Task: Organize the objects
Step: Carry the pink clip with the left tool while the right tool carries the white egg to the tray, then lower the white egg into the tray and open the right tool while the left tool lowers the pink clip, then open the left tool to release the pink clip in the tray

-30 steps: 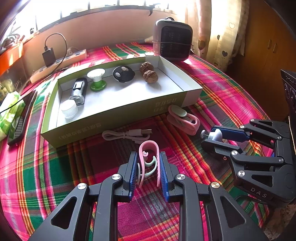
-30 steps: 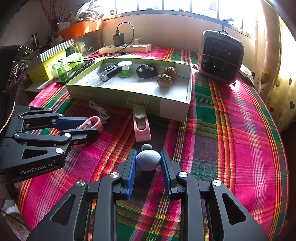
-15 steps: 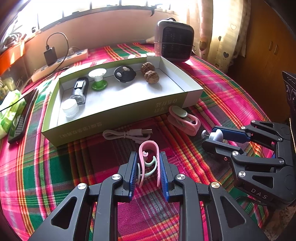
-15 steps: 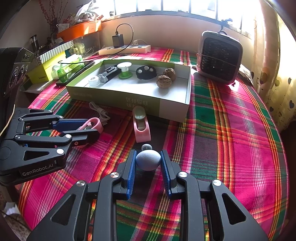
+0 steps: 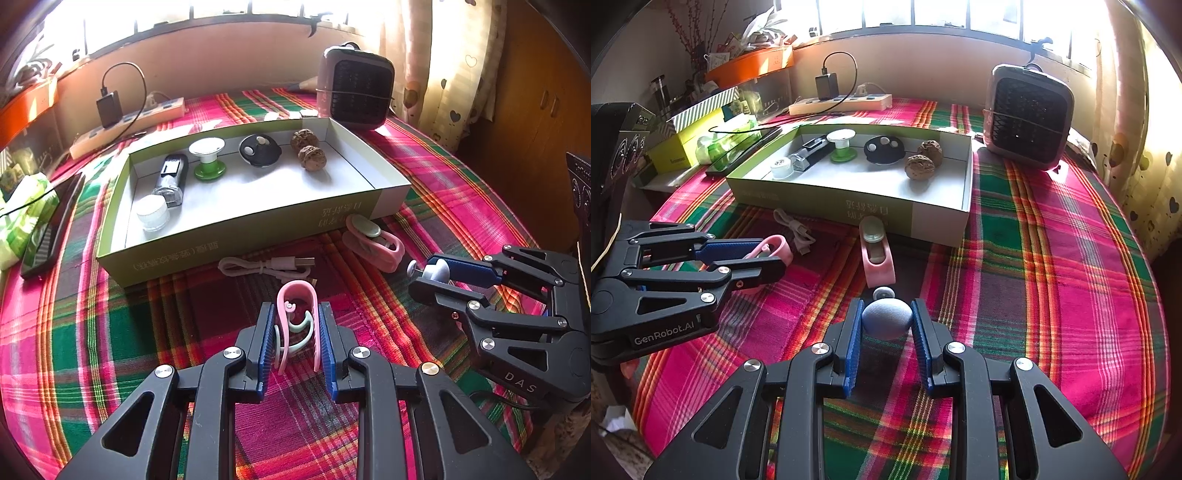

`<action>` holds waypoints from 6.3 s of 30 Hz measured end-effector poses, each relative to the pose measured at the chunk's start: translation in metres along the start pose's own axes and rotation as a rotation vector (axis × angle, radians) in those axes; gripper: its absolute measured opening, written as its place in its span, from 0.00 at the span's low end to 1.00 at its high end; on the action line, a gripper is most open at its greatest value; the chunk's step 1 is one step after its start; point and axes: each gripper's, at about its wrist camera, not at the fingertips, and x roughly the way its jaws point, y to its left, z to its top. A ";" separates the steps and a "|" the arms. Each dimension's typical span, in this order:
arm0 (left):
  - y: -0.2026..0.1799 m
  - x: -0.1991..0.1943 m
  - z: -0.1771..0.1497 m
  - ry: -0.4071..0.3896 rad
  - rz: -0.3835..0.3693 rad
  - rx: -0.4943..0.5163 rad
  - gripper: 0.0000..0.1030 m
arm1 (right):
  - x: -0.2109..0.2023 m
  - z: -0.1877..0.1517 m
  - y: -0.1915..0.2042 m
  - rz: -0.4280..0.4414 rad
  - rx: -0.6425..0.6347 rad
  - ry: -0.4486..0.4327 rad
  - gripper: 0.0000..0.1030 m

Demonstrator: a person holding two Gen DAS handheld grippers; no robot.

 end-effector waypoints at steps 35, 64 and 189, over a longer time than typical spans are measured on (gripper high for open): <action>0.019 -0.028 0.033 -0.095 0.041 -0.025 0.21 | -0.013 0.042 0.004 0.012 -0.018 -0.088 0.27; 0.048 -0.014 0.085 -0.128 0.057 -0.062 0.21 | 0.016 0.108 -0.007 -0.021 0.007 -0.118 0.27; 0.056 0.019 0.065 -0.042 0.141 -0.097 0.26 | 0.070 0.101 0.002 0.005 -0.014 -0.014 0.41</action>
